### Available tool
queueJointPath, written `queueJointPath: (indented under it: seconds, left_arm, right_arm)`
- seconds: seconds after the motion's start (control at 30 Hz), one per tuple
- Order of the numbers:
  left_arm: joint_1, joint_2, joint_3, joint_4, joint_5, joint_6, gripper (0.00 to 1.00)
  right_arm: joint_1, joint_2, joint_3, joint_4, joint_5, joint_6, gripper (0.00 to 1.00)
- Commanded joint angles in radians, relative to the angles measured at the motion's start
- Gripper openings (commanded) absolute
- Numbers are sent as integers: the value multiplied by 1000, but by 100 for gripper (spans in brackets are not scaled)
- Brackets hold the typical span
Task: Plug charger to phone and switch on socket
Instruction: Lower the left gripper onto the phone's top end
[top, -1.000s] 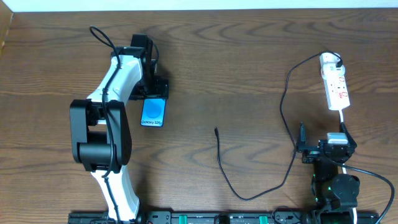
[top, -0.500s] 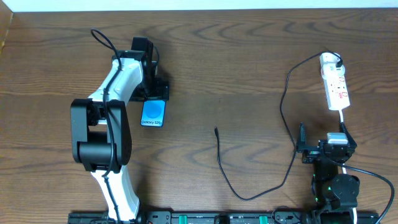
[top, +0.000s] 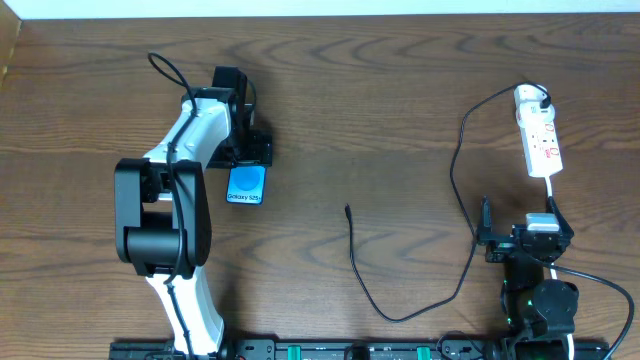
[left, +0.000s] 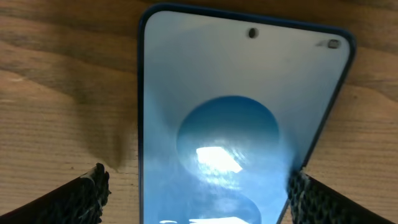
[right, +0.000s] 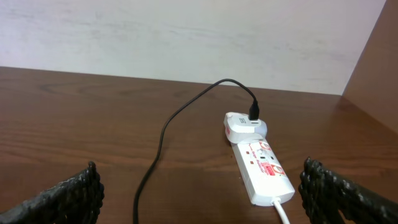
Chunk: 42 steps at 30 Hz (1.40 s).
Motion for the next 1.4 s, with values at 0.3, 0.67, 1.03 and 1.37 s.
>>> queueJointPath:
  seconds: [0.3, 0.67, 1.03, 1.37]
  left_arm:
    - [-10, 11, -37, 13, -6, -5, 93]
    - [-10, 11, -36, 41, -6, -5, 93]
    - [-10, -12, -36, 41, -6, -36, 93]
    - [-10, -56, -35, 37, 39, -61, 93]
  right_arm:
    - [4, -6, -1, -4, 8, -13, 99]
    - [4, -6, -1, -4, 8, -13, 99]
    - [4, -6, -1, -4, 8, -13, 99]
    - [4, -6, -1, -4, 8, -13, 99]
